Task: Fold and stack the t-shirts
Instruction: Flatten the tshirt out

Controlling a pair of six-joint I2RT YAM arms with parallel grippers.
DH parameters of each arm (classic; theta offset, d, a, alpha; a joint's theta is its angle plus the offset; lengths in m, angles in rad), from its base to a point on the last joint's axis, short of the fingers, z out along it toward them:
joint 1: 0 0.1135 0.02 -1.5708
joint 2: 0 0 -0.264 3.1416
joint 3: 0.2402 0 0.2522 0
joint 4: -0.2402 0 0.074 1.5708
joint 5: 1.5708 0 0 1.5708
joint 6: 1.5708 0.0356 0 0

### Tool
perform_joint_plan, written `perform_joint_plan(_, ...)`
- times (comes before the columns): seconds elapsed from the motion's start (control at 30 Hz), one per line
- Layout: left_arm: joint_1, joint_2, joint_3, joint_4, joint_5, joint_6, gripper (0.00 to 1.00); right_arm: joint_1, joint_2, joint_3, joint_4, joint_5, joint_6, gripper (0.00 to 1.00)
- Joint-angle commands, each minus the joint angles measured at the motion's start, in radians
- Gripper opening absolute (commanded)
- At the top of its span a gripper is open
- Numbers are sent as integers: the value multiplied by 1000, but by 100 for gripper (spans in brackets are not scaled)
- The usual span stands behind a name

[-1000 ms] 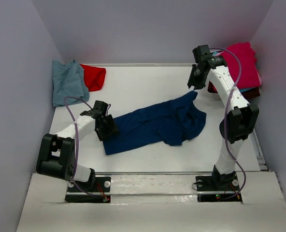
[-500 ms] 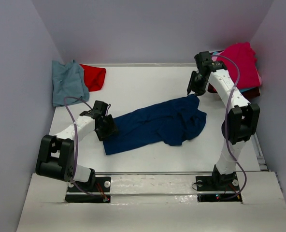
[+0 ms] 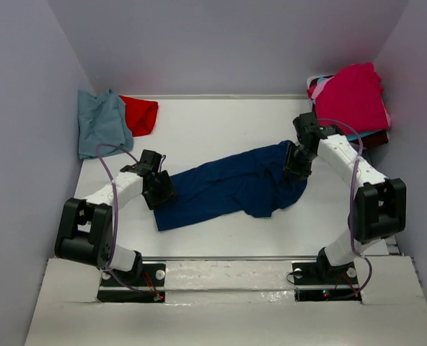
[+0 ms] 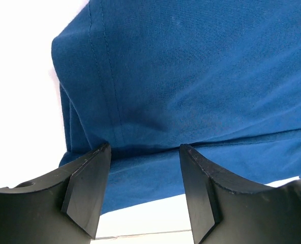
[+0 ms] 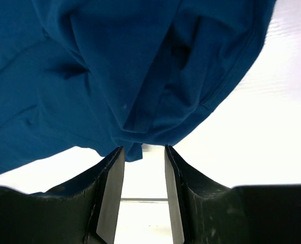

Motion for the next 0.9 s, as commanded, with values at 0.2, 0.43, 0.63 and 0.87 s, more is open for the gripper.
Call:
perform_joint_plan(0.2,4,-4,30,-6,8,13,68,48,46,-74,150,-42,10,46)
perform_joint_plan(0.43,4,-7,24,-4,11,14,68,57,80,-57,177,-50,13,51)
perform_joint_plan(0.63,13,2,33,-6,10,18,68,66,98,-85,210,-57,18,47)
perform_joint_plan(0.87,13,0,36,-18,-6,13,68,75,128,-109,233,-67,24,7)
